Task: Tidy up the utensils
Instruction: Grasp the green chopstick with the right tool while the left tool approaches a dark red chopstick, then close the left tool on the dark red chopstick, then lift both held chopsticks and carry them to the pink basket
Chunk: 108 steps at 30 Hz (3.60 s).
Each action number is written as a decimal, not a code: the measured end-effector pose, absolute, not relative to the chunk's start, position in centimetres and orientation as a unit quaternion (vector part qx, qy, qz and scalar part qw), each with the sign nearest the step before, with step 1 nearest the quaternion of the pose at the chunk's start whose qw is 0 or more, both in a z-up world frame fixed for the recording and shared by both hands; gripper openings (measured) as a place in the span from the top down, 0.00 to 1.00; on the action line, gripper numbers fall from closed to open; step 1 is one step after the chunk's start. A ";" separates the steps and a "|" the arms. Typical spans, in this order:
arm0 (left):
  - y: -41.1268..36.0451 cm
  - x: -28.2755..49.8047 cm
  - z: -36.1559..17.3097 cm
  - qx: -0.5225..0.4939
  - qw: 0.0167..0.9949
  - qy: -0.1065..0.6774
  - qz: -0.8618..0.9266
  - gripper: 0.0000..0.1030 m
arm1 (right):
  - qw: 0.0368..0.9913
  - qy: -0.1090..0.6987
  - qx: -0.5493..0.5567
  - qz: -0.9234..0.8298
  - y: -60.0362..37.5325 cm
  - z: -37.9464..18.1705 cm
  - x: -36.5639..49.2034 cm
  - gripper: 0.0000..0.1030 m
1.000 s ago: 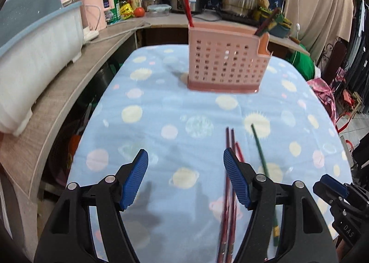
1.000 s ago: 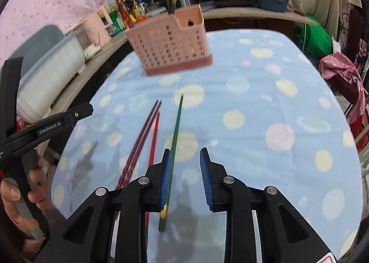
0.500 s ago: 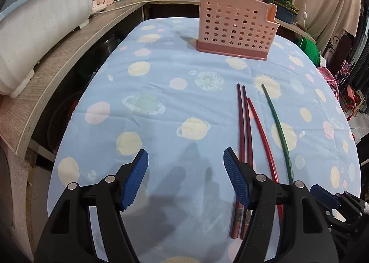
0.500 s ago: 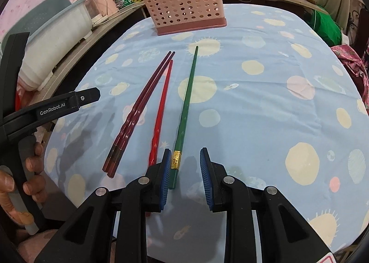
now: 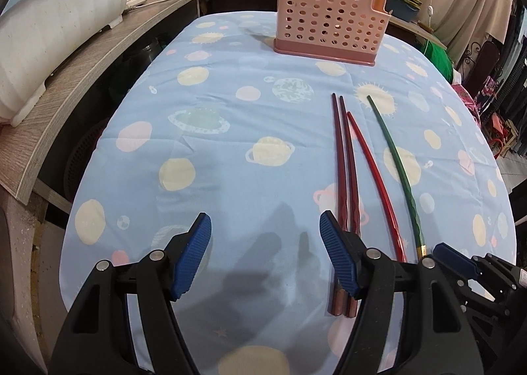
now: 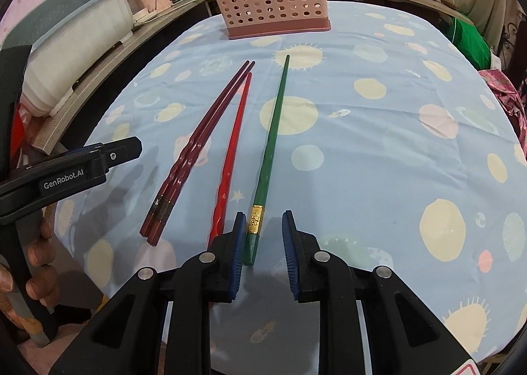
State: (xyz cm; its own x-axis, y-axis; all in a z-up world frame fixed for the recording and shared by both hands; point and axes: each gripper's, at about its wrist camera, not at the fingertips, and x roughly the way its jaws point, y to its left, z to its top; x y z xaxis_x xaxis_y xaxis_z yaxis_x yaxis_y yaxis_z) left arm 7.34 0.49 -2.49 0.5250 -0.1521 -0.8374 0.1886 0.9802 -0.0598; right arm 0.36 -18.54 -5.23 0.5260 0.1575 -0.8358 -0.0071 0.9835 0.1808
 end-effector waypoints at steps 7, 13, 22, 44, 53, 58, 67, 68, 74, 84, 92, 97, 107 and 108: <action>0.2 7.0 -2.8 0.023 0.870 0.482 -0.102 0.37 | 0.873 0.483 0.057 0.039 -18.1 -5.4 0.3 0.86; 0.0 6.5 -3.0 0.028 0.865 0.488 -0.115 0.37 | 0.874 0.481 0.062 0.030 -18.7 -5.5 0.2 0.93; -1.2 5.4 -3.8 0.045 0.854 0.500 -0.138 0.37 | 0.873 0.481 0.074 0.030 -18.9 -5.5 0.2 0.93; -1.0 5.3 -4.9 0.064 0.847 0.515 -0.116 0.55 | 0.872 0.482 0.081 0.031 -19.1 -5.5 0.2 0.93; 0.0 5.9 -4.8 0.054 0.850 0.513 -0.109 0.90 | 0.872 0.481 0.085 0.027 -19.5 -5.5 0.4 0.94; 0.5 6.3 -4.7 0.043 0.849 0.516 -0.102 0.93 | 0.873 0.478 0.092 0.015 -20.3 -5.3 0.5 0.94; 2.0 7.6 -2.0 0.010 0.857 0.506 -0.092 0.93 | 0.889 0.444 0.109 0.004 -22.2 -2.0 1.0 0.94; 2.2 7.8 -1.6 0.006 0.859 0.504 -0.092 0.93 | 0.895 0.432 0.111 0.001 -22.6 -0.8 1.2 0.94; 3.1 8.8 2.0 -0.013 0.873 0.480 -0.089 0.93 | 0.910 0.397 0.120 -0.009 -24.4 2.7 1.8 0.94; 4.1 11.5 7.5 -0.034 0.896 0.434 -0.086 0.93 | 0.936 0.324 0.133 -0.035 -27.9 8.6 4.1 0.94; 4.2 14.3 11.8 -0.036 0.917 0.388 -0.082 0.93 | 0.948 0.285 0.133 -0.049 -29.5 11.5 6.5 0.94; 4.0 16.2 13.5 -0.029 0.926 0.369 -0.075 0.93 | 0.949 0.277 0.137 -0.055 -30.4 12.3 8.0 0.94; 3.6 19.5 16.9 -0.025 0.937 0.340 -0.074 0.93 | 0.963 0.221 0.150 -0.043 -30.9 16.8 10.0 0.94; 3.6 19.7 17.4 -0.027 0.939 0.335 -0.074 0.93 | 0.964 0.212 0.155 -0.037 -30.9 17.5 10.3 0.94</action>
State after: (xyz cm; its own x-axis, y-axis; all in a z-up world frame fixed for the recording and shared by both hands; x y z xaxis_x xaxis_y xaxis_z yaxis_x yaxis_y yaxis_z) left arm 19.72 3.56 17.44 0.7652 -0.1560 -0.6247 0.1202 0.9878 -0.0994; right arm 10.34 -30.93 17.46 0.9076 -0.0050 -0.4199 0.1367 0.9490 0.2841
